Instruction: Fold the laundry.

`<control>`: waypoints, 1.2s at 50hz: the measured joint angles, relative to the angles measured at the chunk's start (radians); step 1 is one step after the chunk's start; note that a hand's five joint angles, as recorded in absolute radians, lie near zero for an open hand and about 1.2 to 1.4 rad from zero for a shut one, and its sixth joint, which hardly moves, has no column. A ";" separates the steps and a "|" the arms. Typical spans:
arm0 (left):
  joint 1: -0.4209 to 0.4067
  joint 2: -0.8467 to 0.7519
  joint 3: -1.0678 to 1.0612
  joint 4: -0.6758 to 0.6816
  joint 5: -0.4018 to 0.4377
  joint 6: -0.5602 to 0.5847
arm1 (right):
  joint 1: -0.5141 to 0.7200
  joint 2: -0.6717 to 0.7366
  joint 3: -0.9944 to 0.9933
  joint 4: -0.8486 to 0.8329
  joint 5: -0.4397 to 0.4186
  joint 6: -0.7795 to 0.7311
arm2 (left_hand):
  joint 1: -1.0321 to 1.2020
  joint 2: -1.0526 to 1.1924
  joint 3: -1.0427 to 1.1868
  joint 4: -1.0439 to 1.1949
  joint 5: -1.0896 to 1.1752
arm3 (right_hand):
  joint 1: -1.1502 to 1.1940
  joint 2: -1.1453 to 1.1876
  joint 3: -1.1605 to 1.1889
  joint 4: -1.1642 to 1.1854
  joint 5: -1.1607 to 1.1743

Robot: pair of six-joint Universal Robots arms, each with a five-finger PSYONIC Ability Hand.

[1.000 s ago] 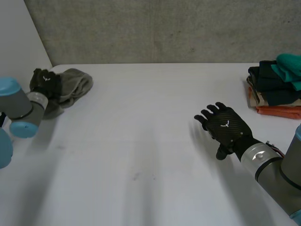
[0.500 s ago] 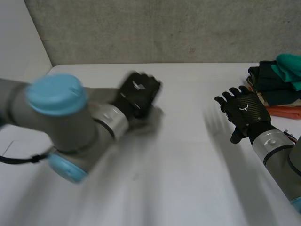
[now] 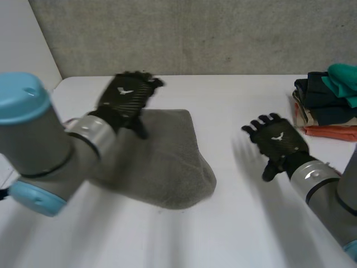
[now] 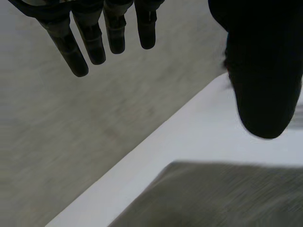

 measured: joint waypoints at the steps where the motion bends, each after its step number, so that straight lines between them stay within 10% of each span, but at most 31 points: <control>1: 0.017 0.006 -0.009 -0.007 0.000 0.002 | 0.011 0.000 -0.005 0.015 -0.001 0.002 | 0.001 0.002 0.000 0.000 0.002 | 0.000 0.000 0.000 0.000 0.000; 19: 0.245 0.099 -0.411 0.028 -0.018 0.204 | 0.267 0.254 -0.207 0.101 -0.092 0.043 | 0.223 0.212 0.212 0.222 0.227 | 0.009 0.023 0.022 0.023 0.014; 32: 0.345 0.009 -0.443 0.140 -0.006 0.392 | 0.313 0.338 -0.244 -0.046 -0.056 0.080 | 0.258 0.249 0.246 0.261 0.265 | 0.574 0.597 0.594 0.588 0.567; 42: 0.387 -0.090 -0.404 0.137 0.045 0.446 | 0.319 0.346 -0.252 -0.064 -0.050 0.077 | 0.337 0.320 0.318 0.328 0.331 | 0.842 0.952 0.966 0.974 0.928; 47: 0.388 -0.115 -0.383 0.137 0.055 0.448 | 0.318 0.340 -0.252 -0.062 -0.048 0.077 | 0.913 0.894 0.880 0.893 0.890 | 0.842 0.952 0.977 0.988 0.931; 60: 0.363 -0.019 -0.322 0.133 0.039 0.392 | 0.300 0.141 -0.242 -0.005 0.053 0.080 | 0.917 0.951 0.942 0.957 0.927 | 0.842 0.952 0.977 0.988 0.931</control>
